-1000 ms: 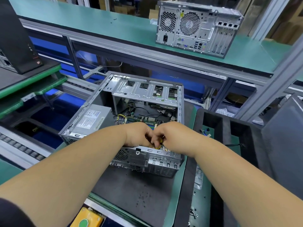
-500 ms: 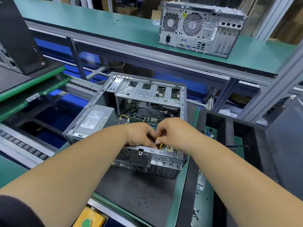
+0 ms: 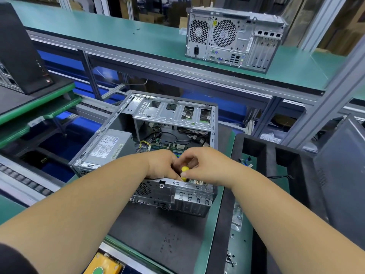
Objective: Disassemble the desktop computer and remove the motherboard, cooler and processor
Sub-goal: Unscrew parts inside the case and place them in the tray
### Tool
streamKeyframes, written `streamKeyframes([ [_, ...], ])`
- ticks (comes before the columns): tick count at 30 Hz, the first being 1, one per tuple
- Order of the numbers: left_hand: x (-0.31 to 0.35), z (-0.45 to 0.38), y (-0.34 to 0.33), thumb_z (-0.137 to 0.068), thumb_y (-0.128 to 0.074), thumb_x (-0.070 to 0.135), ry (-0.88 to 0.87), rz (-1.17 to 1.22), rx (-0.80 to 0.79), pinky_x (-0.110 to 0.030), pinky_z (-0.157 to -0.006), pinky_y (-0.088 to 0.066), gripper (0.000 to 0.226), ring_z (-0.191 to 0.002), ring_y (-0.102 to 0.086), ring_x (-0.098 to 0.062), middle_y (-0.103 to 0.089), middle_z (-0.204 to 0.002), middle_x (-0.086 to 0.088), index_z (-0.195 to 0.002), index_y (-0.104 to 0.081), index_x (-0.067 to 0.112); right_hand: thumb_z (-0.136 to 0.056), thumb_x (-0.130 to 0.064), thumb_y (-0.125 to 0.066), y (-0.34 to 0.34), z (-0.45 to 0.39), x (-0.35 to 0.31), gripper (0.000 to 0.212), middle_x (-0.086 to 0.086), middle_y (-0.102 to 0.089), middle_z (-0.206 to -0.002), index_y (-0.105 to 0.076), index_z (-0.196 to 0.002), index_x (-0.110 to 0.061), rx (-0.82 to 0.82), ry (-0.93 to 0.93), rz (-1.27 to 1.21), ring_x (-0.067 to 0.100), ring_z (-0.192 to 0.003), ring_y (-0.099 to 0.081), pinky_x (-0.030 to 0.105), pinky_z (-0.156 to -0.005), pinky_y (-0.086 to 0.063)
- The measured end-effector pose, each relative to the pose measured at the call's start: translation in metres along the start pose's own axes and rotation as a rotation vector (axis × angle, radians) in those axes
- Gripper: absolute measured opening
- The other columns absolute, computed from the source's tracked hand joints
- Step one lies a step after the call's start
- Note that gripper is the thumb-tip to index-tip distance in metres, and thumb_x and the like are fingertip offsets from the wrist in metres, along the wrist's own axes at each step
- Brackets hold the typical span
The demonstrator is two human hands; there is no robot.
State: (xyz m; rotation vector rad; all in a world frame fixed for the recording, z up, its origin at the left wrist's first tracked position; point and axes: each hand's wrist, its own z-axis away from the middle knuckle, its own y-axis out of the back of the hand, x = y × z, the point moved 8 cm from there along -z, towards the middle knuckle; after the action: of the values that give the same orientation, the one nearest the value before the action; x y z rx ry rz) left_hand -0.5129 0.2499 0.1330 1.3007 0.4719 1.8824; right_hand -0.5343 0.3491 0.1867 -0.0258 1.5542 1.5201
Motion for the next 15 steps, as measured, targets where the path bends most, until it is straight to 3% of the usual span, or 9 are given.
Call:
streamKeyframes([
  [2, 0.0, 0.001, 0.001, -0.079, -0.076, 0.027, 0.01, -0.008, 0.015, -0.008, -0.051, -0.036, 0.026, -0.049, -0.045, 0.004, -0.055, -0.055, 0.019, -0.059, -0.069, 0.042, -0.077, -0.038, -0.076, 0.001, -0.001, 0.006, 0.017, -0.01, -0.064, -0.089, -0.065, -0.087, -0.029, 0.118, -0.047, 0.06, 0.011, -0.081, -0.062, 0.028, -0.07, -0.052],
  [4, 0.0, 0.003, 0.002, -0.078, -0.076, 0.027, 0.02, 0.003, 0.023, -0.016, -0.061, -0.042, 0.011, -0.058, -0.049, -0.003, -0.06, -0.067, 0.011, -0.069, -0.072, 0.032, -0.079, -0.039, -0.075, 0.0, -0.003, 0.008, 0.018, -0.007, -0.065, -0.082, -0.063, -0.08, -0.025, 0.185, -0.094, 0.083, 0.011, -0.075, -0.061, 0.03, -0.067, -0.051],
  [10, 0.0, 0.003, -0.001, -0.078, -0.073, 0.025, 0.006, -0.047, -0.091, -0.026, -0.078, -0.049, 0.008, -0.072, -0.058, -0.008, -0.068, -0.077, 0.009, -0.081, -0.071, 0.032, -0.082, -0.026, -0.075, 0.0, -0.002, -0.004, 0.008, -0.009, -0.066, -0.088, -0.071, -0.089, -0.025, 0.087, -0.062, 0.143, 0.01, -0.078, -0.057, 0.025, -0.065, -0.044],
  [12, 0.0, -0.001, -0.002, -0.08, -0.071, 0.025, -0.01, -0.12, -0.14, -0.031, -0.087, -0.051, 0.012, -0.084, -0.064, -0.013, -0.071, -0.089, 0.007, -0.09, -0.07, 0.03, -0.084, -0.021, -0.069, 0.001, -0.001, -0.005, 0.011, -0.008, -0.066, -0.096, -0.07, -0.094, -0.027, 0.085, -0.069, 0.186, 0.012, -0.085, -0.058, 0.027, -0.071, -0.046],
  [15, 0.004, -0.007, -0.005, -0.083, -0.068, 0.021, -0.052, -0.222, -0.259, -0.032, -0.091, -0.049, 0.019, -0.093, -0.063, -0.012, -0.069, -0.093, 0.014, -0.087, -0.063, 0.039, -0.079, -0.016, -0.059, 0.0, 0.002, -0.002, 0.019, -0.009, -0.063, -0.095, -0.068, -0.091, -0.029, 0.122, -0.126, 0.198, 0.014, -0.086, -0.057, 0.029, -0.07, -0.05],
])
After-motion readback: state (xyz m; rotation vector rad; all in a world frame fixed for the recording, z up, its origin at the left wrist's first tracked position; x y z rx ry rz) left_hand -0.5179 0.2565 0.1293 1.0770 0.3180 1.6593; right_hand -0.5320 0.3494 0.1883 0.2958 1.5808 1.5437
